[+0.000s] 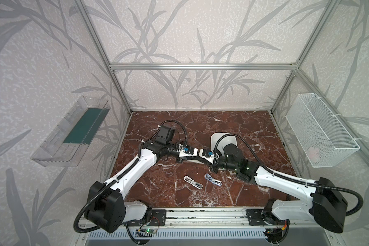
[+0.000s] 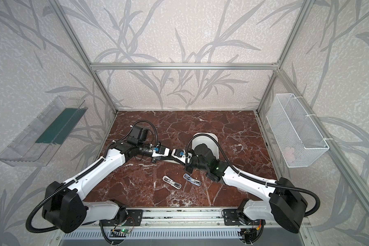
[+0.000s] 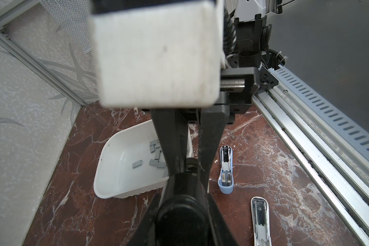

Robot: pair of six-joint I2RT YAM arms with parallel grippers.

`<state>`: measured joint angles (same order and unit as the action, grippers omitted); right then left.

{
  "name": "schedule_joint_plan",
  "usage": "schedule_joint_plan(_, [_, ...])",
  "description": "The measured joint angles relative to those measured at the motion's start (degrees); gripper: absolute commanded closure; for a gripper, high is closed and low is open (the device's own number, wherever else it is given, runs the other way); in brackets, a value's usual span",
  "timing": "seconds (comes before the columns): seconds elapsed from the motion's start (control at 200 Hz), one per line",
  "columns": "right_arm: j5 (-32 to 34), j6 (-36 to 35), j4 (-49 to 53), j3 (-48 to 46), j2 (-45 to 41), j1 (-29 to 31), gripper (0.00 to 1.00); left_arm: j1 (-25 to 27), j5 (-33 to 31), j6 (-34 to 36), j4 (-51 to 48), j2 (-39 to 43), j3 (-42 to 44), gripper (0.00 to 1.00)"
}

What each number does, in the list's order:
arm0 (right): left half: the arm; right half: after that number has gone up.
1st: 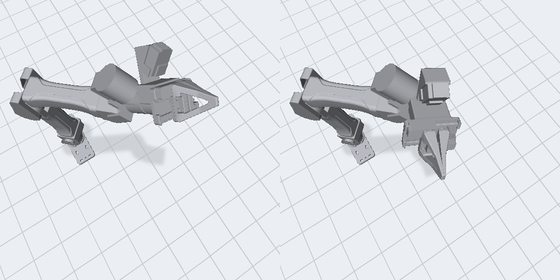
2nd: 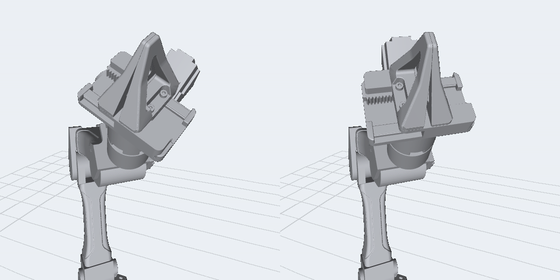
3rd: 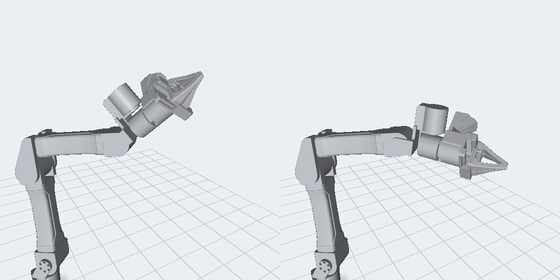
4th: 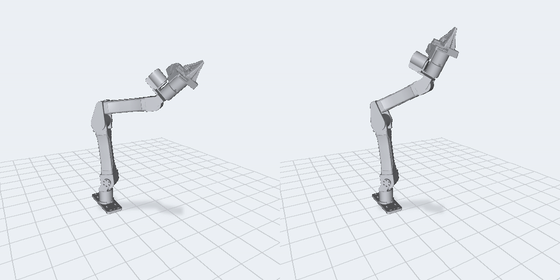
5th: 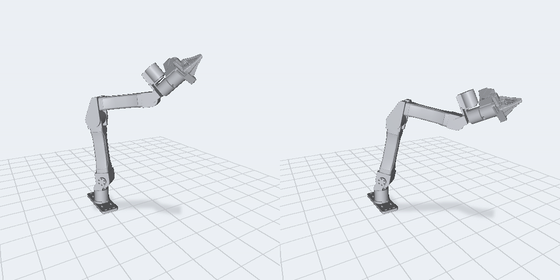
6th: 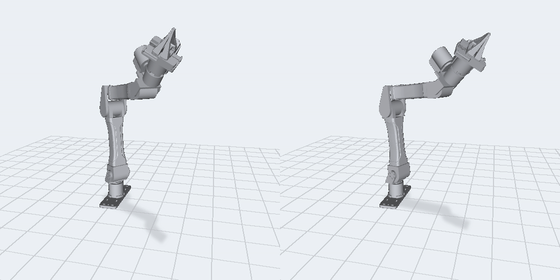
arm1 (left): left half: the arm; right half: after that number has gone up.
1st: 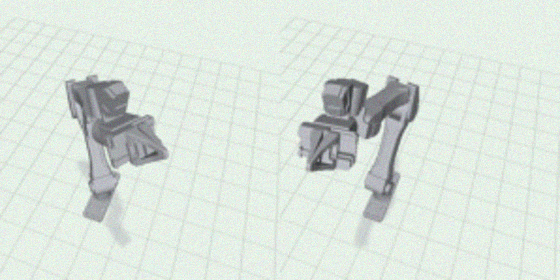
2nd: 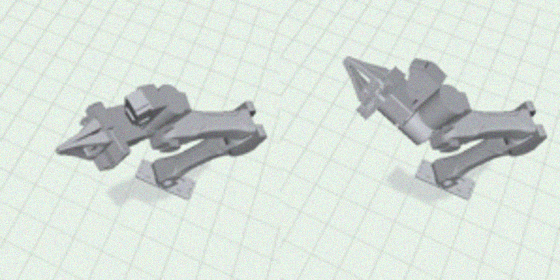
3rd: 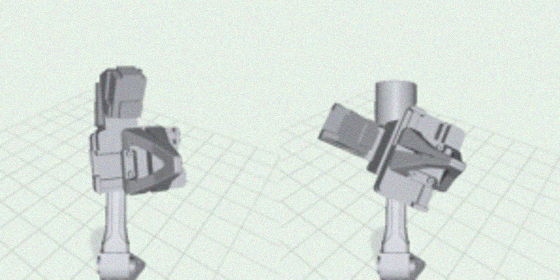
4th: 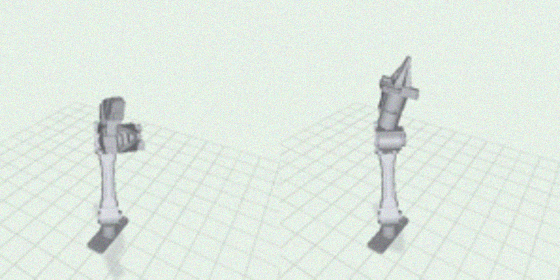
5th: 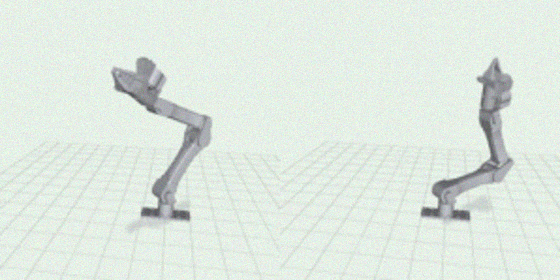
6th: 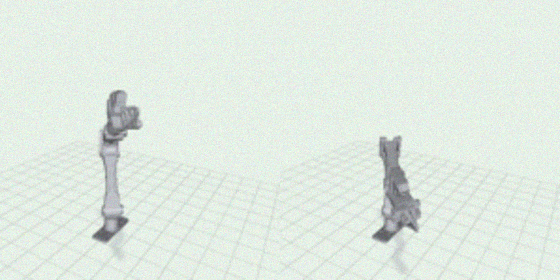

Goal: Load the staples into the stapler
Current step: 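Pull the stapler top open with the right gripper while the left gripper holds the base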

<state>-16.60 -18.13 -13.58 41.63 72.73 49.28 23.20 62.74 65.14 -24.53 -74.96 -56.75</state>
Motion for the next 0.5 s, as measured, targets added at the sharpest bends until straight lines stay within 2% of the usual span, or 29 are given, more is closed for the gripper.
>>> schedule_joint_plan(0.07, [0.0, 1.0, 0.2, 0.0, 0.0, -0.4, 1.00, 0.0, -0.6, -4.0, 5.8, 0.9, 2.6, 0.68])
schedule_joint_plan(0.15, [0.0, 3.7, 0.9, 0.0, 0.0, -0.7, 1.00, 0.4, -3.4, -12.1, 18.5, 2.5, 8.6, 0.55])
schedule_joint_plan(0.22, [1.6, 7.1, 1.1, -0.4, 0.0, -0.9, 1.00, 0.7, -6.8, -18.6, 29.4, 3.2, 12.5, 0.54])
schedule_joint_plan(0.29, [3.1, 10.6, 0.5, -1.1, 0.0, -1.4, 1.00, 0.9, -9.7, -22.9, 36.2, 3.2, 14.5, 0.54])
schedule_joint_plan(0.505, [8.7, 18.4, -2.0, -3.7, -1.3, -0.8, 1.00, 0.8, -16.8, -28.0, 44.4, 3.0, 14.6, 0.54])
